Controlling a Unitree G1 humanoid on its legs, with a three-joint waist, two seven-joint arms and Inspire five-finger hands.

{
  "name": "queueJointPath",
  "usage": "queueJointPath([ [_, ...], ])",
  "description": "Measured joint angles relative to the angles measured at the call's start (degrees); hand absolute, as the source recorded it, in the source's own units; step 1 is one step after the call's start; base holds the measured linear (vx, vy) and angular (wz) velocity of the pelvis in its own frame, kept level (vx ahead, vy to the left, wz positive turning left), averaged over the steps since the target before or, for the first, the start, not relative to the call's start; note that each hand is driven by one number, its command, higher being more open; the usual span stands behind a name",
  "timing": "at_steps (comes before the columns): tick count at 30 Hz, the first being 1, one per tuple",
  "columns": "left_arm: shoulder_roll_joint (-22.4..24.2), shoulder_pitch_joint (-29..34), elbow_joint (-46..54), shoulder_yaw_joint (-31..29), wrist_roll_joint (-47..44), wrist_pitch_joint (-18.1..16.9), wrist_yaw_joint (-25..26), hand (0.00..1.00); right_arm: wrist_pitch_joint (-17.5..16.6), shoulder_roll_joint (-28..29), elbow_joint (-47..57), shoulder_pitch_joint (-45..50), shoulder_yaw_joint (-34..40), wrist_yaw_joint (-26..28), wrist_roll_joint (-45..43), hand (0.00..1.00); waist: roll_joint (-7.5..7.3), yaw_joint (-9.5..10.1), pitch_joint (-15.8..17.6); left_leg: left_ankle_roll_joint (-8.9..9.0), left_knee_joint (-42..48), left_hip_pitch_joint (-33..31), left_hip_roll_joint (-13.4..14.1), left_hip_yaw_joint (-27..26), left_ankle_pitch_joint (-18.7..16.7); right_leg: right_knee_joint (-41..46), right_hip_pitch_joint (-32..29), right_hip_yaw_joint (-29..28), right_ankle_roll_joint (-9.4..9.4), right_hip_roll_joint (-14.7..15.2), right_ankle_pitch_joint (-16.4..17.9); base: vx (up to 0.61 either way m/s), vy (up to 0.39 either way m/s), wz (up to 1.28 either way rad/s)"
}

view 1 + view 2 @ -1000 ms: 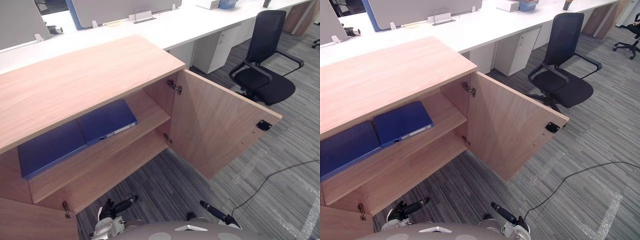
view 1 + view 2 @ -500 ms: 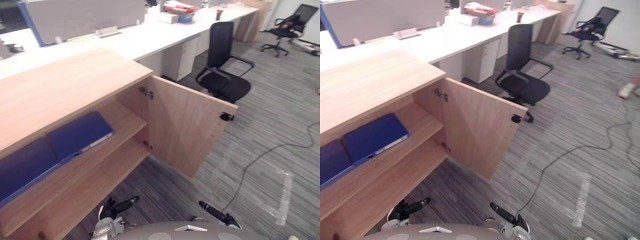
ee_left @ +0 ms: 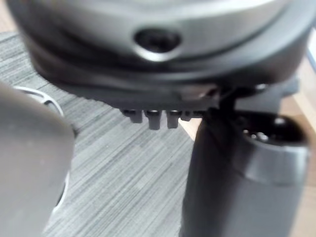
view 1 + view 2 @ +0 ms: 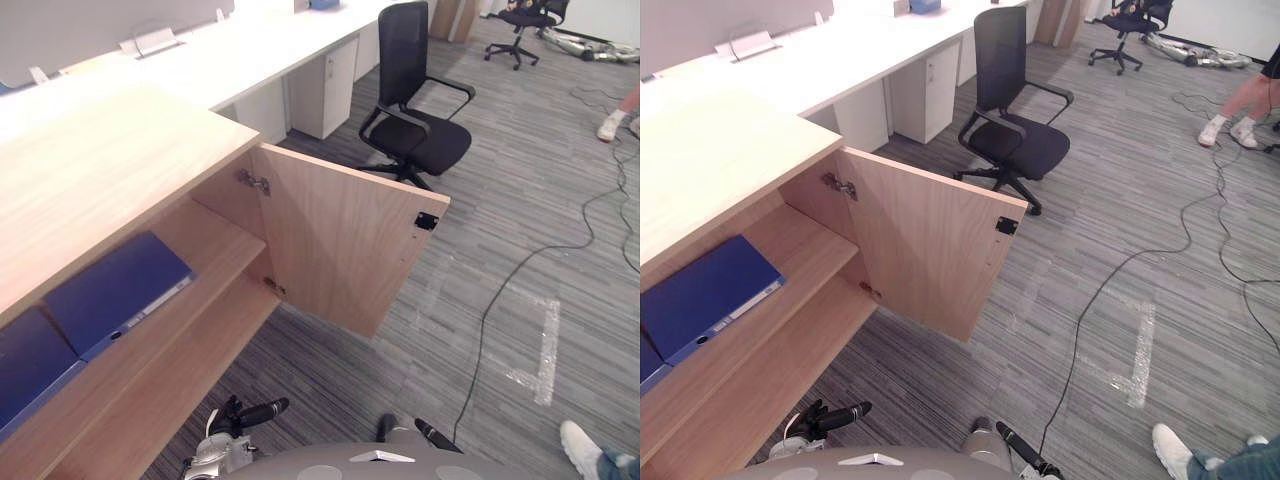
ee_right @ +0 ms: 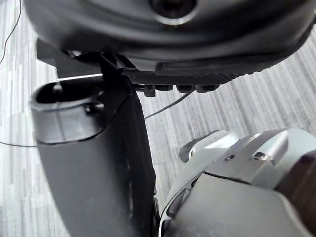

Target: Walk over to the cabinet, pick up the folder, carry it to the office cabinet, place the folder inside the office cabinet, then close the office cabinet door

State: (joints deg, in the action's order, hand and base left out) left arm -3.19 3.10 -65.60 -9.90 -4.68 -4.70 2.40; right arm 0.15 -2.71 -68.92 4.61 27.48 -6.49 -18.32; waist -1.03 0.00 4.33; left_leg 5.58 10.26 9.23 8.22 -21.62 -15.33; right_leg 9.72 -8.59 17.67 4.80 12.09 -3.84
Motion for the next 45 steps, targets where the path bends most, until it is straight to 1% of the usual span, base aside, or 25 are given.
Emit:
queueJointPath([
  [1,-0.3,0.1,0.2,0.0,-0.3,0.0,0.1,1.00,0.2,0.1,0.0,0.0,-0.1,0.0,0.0,1.00,-0.16,-0.02,0.0,0.35,-0.5,0.1,0.0,-0.1,0.4,-0.6,0.0,0.3,-0.08,-0.3,-0.4,0.06,-0.025,-0.05],
  [3,-1.4,0.4,0.4,-0.4,-1.6,0.0,0.2,1.00,0.4,0.2,-0.7,-0.4,-0.2,0.3,0.0,1.00,-0.42,-0.07,0.1,1.38,-0.7,0.0,1.0,0.6,1.4,-5.4,1.6,0.5,-0.64,-2.9,-2.5,0.10,-0.048,-0.14],
  [4,-1.3,0.4,0.4,-0.5,-1.8,0.1,0.2,1.00,0.4,0.2,-0.7,-0.5,-0.2,0.3,0.0,1.00,-0.42,-0.11,0.1,1.37,-0.6,-0.1,1.2,0.8,1.5,-5.9,1.8,0.5,-0.69,-3.2,-2.7,0.09,-0.062,-0.11],
  [5,-1.2,0.5,0.3,-1.0,-2.1,0.2,0.3,1.00,0.3,0.1,-0.8,-1.0,-0.2,0.3,0.0,1.00,-0.78,-0.31,-0.1,1.57,-0.5,-0.2,1.4,2.0,2.0,-7.9,2.9,0.6,-0.77,-3.7,-3.4,0.08,-0.076,0.00],
  [7,-0.9,0.5,0.4,-1.2,-2.4,0.2,0.3,1.00,0.0,0.1,-0.8,-1.1,-0.2,0.3,0.0,1.00,-0.41,-0.20,0.1,1.49,-0.5,0.0,1.4,3.3,3.1,-11.5,5.0,0.7,-0.82,-4.3,-4.7,0.07,-0.064,0.03],
  [9,-0.4,0.8,0.4,-1.8,-3.7,0.1,0.7,1.00,-0.2,-0.6,-0.6,-1.2,0.1,0.3,-0.1,1.00,0.56,-0.18,-0.1,1.68,-0.5,0.4,1.3,4.3,3.3,-14.2,6.8,0.7,-0.85,-4.8,-5.6,0.06,-0.034,0.02],
  [11,-0.2,1.2,0.4,-2.2,-4.0,0.1,0.7,1.00,-0.2,-1.8,-0.6,-1.4,0.8,0.4,-0.1,1.00,1.27,-0.17,-0.5,1.68,-0.5,0.4,1.2,4.7,3.3,-14.2,6.8,0.6,-0.85,-4.7,-5.6,0.02,0.018,-0.04],
  [12,-0.4,1.4,0.4,-2.5,-4.0,0.1,0.8,1.00,-0.3,-2.5,-0.5,-1.8,2.1,0.3,-0.1,1.00,1.30,-0.13,-0.5,1.68,-0.6,0.8,0.9,4.7,3.3,-14.2,7.0,0.2,-0.85,-4.6,-5.6,0.00,0.030,-0.11],
  [16,-1.1,2.0,0.3,-4.5,-4.2,0.1,0.6,1.00,-0.6,-5.2,1.3,-3.4,5.1,0.1,-0.7,1.00,0.80,-0.12,-0.4,1.70,-1.1,2.2,0.1,5.0,3.3,-14.6,7.4,-0.9,-0.57,-4.1,-5.7,-0.06,0.036,-0.12],
  [19,-2.5,2.4,0.3,-5.0,-4.3,0.1,0.6,1.00,-1.1,-7.2,5.0,-3.5,5.8,-0.1,-3.8,1.00,0.28,-0.19,-0.5,1.71,-1.8,2.3,-0.3,5.6,3.2,-14.7,7.0,-1.2,-0.34,-3.8,-5.8,-0.07,0.011,-0.04],
  [20,-2.7,2.9,0.3,-6.1,-4.5,0.1,0.4,1.00,-1.1,-8.1,7.2,-3.8,5.9,-0.1,-5.2,1.00,0.26,-0.22,-0.6,1.71,-2.3,2.4,-0.5,5.6,3.2,-14.7,6.6,-1.4,-0.32,-3.8,-5.8,-0.08,-0.010,-0.12],
  [23,-2.8,4.2,0.3,-7.0,-5.4,0.1,-0.1,1.00,-1.7,-10.3,12.2,-5.0,8.3,-0.3,-5.5,1.00,0.77,-0.39,-0.6,1.77,-3.0,2.2,-0.7,5.6,3.0,-14.7,5.5,-1.8,-0.23,-3.7,-5.5,-0.08,-0.021,-0.10],
  [25,-2.7,5.5,0.4,-7.4,-6.4,0.1,-0.3,1.00,-1.7,-12.7,16.1,-5.6,9.1,-1.4,-4.4,1.00,1.24,-0.53,-0.8,1.78,-3.1,2.2,-0.6,5.9,3.0,-14.7,5.5,-1.3,-0.21,-3.6,-5.5,-0.05,-0.020,0.06],
  [28,-2.5,6.6,0.4,-8.0,-6.4,0.1,-0.5,1.00,-1.7,-17.0,20.6,-7.0,8.8,-2.3,1.2,1.00,2.06,-0.83,-1.3,1.78,-3.2,2.1,-0.6,6.4,3.0,-14.7,5.4,-0.8,-0.25,-3.6,-5.4,-0.03,-0.020,0.06],
  [30,-2.3,8.1,0.7,-7.9,-6.4,0.1,-0.9,1.00,-1.7,-22.3,21.5,-10.0,5.9,-2.5,7.1,1.00,2.70,-1.31,-1.7,1.79,-3.1,2.1,-0.5,6.6,3.0,-14.7,5.4,-0.6,-0.25,-3.5,-5.3,-0.04,-0.024,0.04],
  [31,-2.3,8.3,0.8,-7.9,-6.4,0.1,-1.0,1.00,-1.7,-23.6,21.7,-10.6,4.8,-2.3,8.8,1.00,2.90,-1.39,-1.8,1.79,-3.1,2.1,-0.5,6.6,3.0,-14.7,5.5,-0.6,-0.24,-3.5,-5.3,-0.03,-0.026,0.00],
  [33,-2.3,8.6,0.9,-7.7,-6.4,0.1,-1.4,1.00,-1.7,-28.1,22.1,-13.6,-0.6,-1.3,13.8,1.00,3.42,-1.41,-2.1,1.80,-2.7,1.8,-0.1,6.6,3.0,-14.7,5.5,-0.5,-0.31,-3.5,-5.2,-0.01,-0.016,0.00],
  [34,-2.3,8.6,1.0,-7.7,-6.4,0.1,-1.4,1.00,-1.7,-28.9,22.1,-14.3,-2.2,-1.1,15.4,1.00,3.59,-1.42,-2.3,1.80,-2.5,1.7,0.0,6.6,3.0,-14.7,5.5,-0.5,-0.34,-3.5,-5.1,0.00,0.000,0.00],
  [35,-2.3,8.6,1.1,-6.9,-6.4,0.0,-1.5,1.00,-1.7,-30.5,22.2,-15.6,-5.5,-0.6,18.5,1.00,3.77,-1.42,-2.4,1.81,-2.3,1.6,0.2,6.6,3.0,-14.7,5.5,-0.4,-0.43,-3.4,-5.1,-0.03,-0.033,0.01],
  [36,-2.3,8.6,1.4,-6.3,-6.4,0.0,-1.6,1.00,-1.7,-31.4,22.2,-16.7,-7.9,0.1,20.9,1.00,3.92,-1.41,-2.5,1.83,-2.2,1.5,0.3,6.6,3.1,-14.7,5.5,-0.4,-0.50,-3.6,-5.1,0.00,0.000,0.00],
  [37,-2.3,8.6,1.5,-6.1,-6.4,0.0,-1.6,1.00,-1.7,-31.6,22.2,-17.2,-8.8,0.3,22.1,1.00,3.98,-1.41,-2.5,1.83,-2.1,1.4,0.4,6.6,3.1,-14.7,5.5,-0.4,-0.56,-3.7,-5.1,-0.01,-0.048,-0.05],
  [38,-2.2,8.6,2.2,-5.4,-6.4,0.0,-1.9,1.00,-1.7,-32.2,22.2,-19.1,-12.9,1.4,27.0,1.00,4.02,-1.13,-2.4,1.83,-1.0,1.1,0.6,6.6,3.1,-14.7,5.7,-0.6,-0.46,-4.1,-5.5,-0.01,-0.041,-0.10],
  [39,-2.2,8.6,2.4,-4.6,-6.3,0.0,-2.1,1.00,-1.7,-32.8,22.2,-20.0,-16.8,2.0,29.5,1.00,4.12,-0.70,-2.5,1.83,-0.1,0.9,0.5,6.6,3.1,-14.7,5.9,-0.9,-0.42,-4.2,-5.5,-0.02,-0.034,-0.11],
  [42,-1.9,8.5,3.2,-4.0,-6.2,-0.1,-2.6,1.00,-1.9,-33.2,22.0,-22.0,-23.0,3.9,33.9,1.00,4.39,-0.14,-2.5,1.85,1.8,0.1,0.6,7.3,3.1,-14.7,6.0,-1.0,-0.38,-4.2,-5.7,0.00,-0.006,-0.02],
  [45,-1.8,8.4,3.3,-3.3,-6.1,-0.2,-2.8,1.00,-2.6,-33.3,18.9,-25.2,-29.8,5.9,37.5,1.00,4.95,0.03,-2.6,1.85,1.7,-0.1,0.4,8.0,3.1,-14.7,6.3,-0.6,-0.31,-4.1,-5.8,-0.02,0.006,0.08],
])
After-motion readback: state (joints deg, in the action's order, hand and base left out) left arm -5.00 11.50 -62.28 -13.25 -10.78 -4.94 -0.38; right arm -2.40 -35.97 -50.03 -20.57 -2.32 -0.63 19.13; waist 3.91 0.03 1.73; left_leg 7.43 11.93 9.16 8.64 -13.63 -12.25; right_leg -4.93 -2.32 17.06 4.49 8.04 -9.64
